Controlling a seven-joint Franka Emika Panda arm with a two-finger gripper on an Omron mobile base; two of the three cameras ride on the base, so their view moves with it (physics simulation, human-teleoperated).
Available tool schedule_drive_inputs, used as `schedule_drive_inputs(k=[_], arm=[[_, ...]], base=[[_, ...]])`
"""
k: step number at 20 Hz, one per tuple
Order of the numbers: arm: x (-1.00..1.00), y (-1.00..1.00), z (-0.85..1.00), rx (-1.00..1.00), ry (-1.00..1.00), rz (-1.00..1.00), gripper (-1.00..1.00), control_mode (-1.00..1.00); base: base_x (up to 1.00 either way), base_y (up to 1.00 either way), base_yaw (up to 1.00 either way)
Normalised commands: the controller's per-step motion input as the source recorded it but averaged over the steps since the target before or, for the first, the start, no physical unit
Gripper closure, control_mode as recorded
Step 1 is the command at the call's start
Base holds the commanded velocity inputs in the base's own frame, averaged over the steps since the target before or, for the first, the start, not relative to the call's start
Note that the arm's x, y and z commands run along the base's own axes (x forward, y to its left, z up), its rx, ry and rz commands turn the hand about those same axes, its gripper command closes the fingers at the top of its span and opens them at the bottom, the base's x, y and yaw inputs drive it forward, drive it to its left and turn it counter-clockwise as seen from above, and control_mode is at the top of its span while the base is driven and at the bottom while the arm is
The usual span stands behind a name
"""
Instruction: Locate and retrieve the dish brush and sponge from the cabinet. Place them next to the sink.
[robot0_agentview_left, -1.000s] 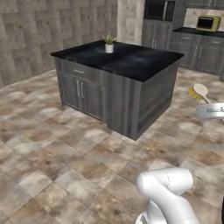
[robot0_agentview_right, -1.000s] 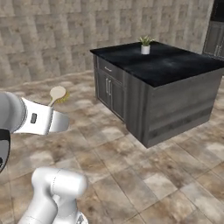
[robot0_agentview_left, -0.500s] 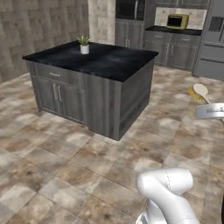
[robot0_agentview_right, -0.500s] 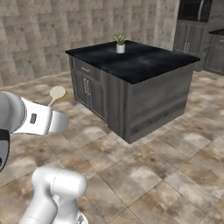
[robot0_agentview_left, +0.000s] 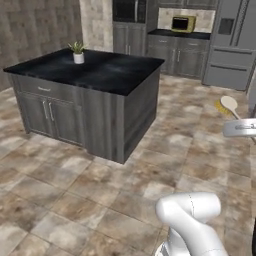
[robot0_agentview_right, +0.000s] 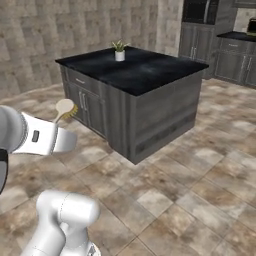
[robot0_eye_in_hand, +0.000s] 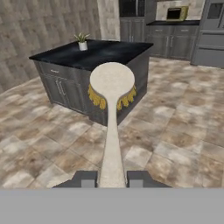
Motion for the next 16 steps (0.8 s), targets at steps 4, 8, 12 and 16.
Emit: schedule_drive_inputs(k=[4, 8, 12, 16], arm=[[0.0, 0.0, 0.0, 0.0, 0.0, 0.0, 1.0, 1.0], [0.0, 0.0, 0.0, 0.0, 0.0, 0.0, 1.0, 1.0], [0.0, 0.0, 0.0, 0.0, 0.0, 0.0, 1.0, 1.0], [0.0, 0.0, 0.0, 0.0, 0.0, 0.0, 1.0, 1.0]], base=[[0.65, 0.0, -0.12], [0.59, 0.0, -0.1], [0.66, 0.0, -0.1], [0.44, -0.04, -0.25]])
